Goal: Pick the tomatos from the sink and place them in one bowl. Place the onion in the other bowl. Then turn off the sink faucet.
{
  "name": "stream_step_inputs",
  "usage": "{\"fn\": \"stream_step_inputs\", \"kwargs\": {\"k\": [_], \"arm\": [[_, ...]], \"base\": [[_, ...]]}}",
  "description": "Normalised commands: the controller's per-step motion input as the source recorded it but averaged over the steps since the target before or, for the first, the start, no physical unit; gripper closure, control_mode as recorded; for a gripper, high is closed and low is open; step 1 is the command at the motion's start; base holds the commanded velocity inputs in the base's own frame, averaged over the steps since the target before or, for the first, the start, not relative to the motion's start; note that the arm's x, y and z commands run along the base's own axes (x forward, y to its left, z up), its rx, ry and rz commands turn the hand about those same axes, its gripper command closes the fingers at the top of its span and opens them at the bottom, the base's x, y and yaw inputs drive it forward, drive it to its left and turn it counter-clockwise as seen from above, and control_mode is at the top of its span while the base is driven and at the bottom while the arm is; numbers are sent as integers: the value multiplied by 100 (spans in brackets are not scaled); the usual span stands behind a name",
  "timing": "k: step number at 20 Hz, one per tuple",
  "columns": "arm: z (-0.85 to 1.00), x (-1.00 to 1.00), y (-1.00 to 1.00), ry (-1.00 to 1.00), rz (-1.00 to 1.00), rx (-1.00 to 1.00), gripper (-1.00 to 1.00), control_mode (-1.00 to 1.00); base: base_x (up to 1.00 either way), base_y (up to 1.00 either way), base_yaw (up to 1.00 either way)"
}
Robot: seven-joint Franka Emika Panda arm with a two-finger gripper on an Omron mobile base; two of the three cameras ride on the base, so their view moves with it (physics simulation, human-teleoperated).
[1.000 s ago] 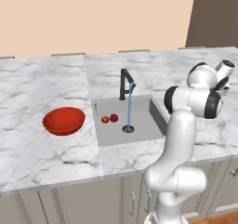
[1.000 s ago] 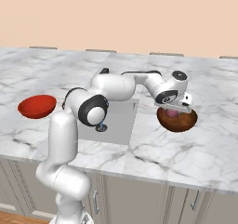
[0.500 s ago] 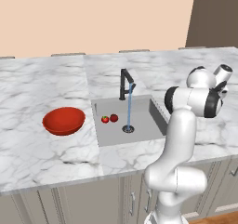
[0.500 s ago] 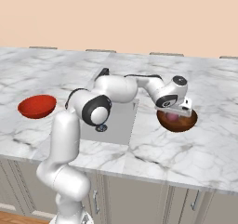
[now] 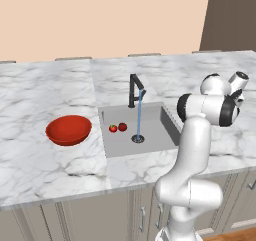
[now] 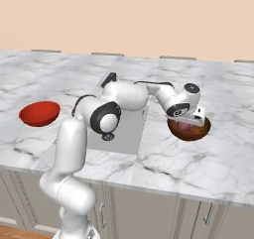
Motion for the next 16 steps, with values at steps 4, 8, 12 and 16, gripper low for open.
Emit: {"fn": "stream_step_inputs", "kwargs": {"k": [4, 8, 12, 16], "arm": [[11, 0, 0, 0, 0, 0, -100, -100], [29, 0, 1, -1, 0, -2, -100, -100], [41, 0, 13, -2, 0, -4, -100, -100], [21, 0, 11, -2, 0, -3, -100, -100]], "base": [[0, 0, 0], [0, 0, 0], [0, 0, 0], [0, 0, 0]]}}
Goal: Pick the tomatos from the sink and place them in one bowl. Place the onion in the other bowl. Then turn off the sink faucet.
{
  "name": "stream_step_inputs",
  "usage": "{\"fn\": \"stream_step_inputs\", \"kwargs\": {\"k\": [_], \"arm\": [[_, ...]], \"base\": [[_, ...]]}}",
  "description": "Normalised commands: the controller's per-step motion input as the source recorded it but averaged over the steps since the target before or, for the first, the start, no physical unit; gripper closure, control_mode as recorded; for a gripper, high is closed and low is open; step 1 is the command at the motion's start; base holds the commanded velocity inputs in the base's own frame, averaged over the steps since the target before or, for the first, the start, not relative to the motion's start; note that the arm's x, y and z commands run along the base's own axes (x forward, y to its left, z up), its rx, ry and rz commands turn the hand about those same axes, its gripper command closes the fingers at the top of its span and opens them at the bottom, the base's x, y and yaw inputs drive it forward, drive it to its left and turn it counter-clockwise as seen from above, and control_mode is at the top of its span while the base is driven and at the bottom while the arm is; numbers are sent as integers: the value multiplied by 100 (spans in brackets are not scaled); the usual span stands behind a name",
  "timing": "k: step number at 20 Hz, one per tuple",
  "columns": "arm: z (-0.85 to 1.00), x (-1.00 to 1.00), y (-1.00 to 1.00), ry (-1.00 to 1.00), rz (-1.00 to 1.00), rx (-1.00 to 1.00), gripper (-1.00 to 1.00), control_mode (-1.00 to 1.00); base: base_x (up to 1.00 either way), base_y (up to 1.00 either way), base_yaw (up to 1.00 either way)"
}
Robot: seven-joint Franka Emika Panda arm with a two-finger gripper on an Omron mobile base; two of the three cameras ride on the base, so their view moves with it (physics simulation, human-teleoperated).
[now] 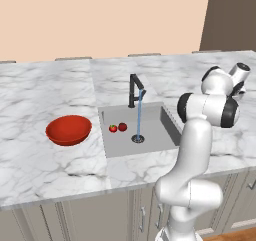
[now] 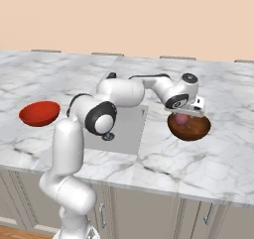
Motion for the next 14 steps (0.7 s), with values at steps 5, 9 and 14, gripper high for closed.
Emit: {"fn": "stream_step_inputs", "kwargs": {"k": [5, 9, 14], "arm": [[-2, 0, -2, -4, 0, 0, -100, -100], [-15, 0, -9, -2, 0, 0, -100, -100], [-29, 2, -8, 0, 3, 0, -100, -100]], "base": [[0, 0, 0], [0, 0, 0], [0, 0, 0]]}}
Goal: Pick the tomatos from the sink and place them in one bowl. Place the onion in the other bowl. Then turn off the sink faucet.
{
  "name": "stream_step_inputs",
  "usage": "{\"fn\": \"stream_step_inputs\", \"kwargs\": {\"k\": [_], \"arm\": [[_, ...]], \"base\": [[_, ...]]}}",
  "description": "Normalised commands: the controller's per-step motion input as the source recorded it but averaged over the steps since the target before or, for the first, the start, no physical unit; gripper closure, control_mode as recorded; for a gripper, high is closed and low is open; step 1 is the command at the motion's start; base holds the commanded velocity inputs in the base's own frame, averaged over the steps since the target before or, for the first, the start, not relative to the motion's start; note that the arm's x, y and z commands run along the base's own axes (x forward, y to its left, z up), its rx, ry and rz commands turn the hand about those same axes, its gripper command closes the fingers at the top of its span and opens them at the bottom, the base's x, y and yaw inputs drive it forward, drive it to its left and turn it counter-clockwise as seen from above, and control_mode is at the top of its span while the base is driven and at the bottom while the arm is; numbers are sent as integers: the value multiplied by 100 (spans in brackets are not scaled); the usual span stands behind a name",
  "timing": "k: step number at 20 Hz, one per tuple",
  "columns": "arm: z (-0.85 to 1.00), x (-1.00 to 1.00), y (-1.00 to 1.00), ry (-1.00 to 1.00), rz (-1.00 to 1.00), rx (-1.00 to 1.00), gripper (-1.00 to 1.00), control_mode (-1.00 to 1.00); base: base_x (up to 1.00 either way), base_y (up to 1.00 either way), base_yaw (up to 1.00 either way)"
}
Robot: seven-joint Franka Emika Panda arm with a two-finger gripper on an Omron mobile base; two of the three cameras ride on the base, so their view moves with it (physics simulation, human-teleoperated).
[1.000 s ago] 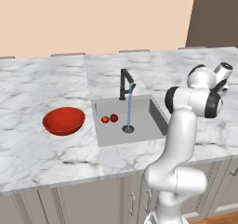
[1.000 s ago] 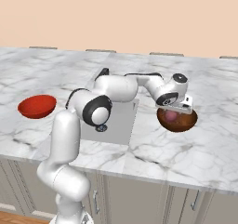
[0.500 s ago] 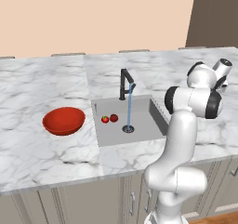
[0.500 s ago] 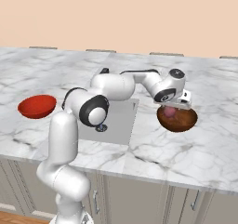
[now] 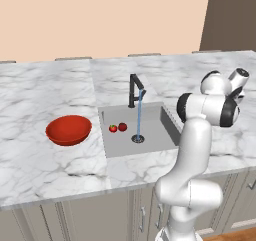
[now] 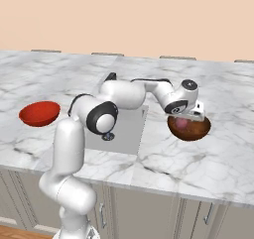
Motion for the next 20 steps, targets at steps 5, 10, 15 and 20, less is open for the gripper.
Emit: {"fn": "stream_step_inputs", "kwargs": {"k": [5, 10, 15, 20], "arm": [[-29, 10, -2, 0, 5, 0, -100, -100], [-27, 17, 0, 0, 5, 0, -100, -100], [-25, 14, -2, 0, 6, 0, -100, -100], [-6, 9, -4, 0, 5, 1, -100, -100]], "base": [[0, 0, 0], [0, 0, 0], [0, 0, 0], [0, 0, 0]]}}
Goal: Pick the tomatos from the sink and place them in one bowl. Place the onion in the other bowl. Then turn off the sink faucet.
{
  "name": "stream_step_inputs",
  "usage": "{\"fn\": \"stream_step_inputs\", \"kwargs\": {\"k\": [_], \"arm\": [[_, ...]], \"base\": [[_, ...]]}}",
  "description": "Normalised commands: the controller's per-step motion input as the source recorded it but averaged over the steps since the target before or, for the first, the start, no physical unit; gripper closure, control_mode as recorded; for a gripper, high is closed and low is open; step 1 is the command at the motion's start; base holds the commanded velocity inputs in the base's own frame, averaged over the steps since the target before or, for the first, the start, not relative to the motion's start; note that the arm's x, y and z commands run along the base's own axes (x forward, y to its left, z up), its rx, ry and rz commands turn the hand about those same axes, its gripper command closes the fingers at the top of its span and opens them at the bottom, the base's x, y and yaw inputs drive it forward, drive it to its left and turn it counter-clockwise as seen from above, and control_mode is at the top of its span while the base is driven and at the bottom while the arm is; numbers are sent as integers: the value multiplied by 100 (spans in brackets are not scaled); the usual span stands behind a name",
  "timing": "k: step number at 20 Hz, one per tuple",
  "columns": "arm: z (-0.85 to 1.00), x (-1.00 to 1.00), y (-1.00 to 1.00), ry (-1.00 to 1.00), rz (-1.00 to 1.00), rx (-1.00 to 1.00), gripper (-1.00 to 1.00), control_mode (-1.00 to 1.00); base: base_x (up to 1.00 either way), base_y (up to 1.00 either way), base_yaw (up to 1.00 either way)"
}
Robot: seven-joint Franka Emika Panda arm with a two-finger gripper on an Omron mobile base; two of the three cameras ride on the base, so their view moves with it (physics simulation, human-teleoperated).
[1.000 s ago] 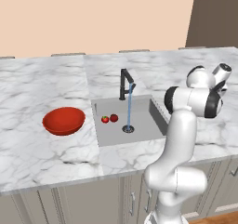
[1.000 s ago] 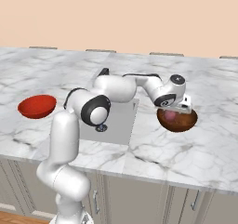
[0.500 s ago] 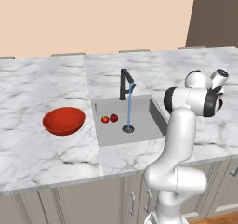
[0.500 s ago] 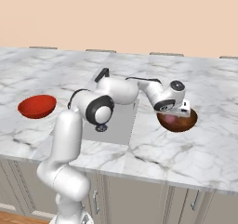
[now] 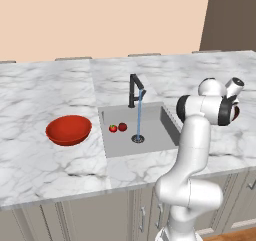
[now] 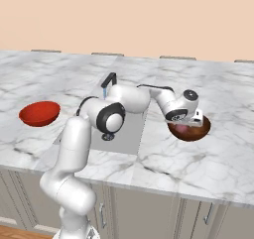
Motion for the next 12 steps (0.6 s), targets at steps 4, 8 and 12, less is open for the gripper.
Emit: {"fn": "stream_step_inputs", "kwargs": {"k": [4, 8, 12], "arm": [[9, 4, 0, 0, 1, 0, -100, -100], [26, 0, 0, 0, 0, 0, -100, -100], [25, 2, 0, 0, 0, 0, -100, -100]], "base": [[0, 0, 0], [0, 0, 0], [0, 0, 0]]}}
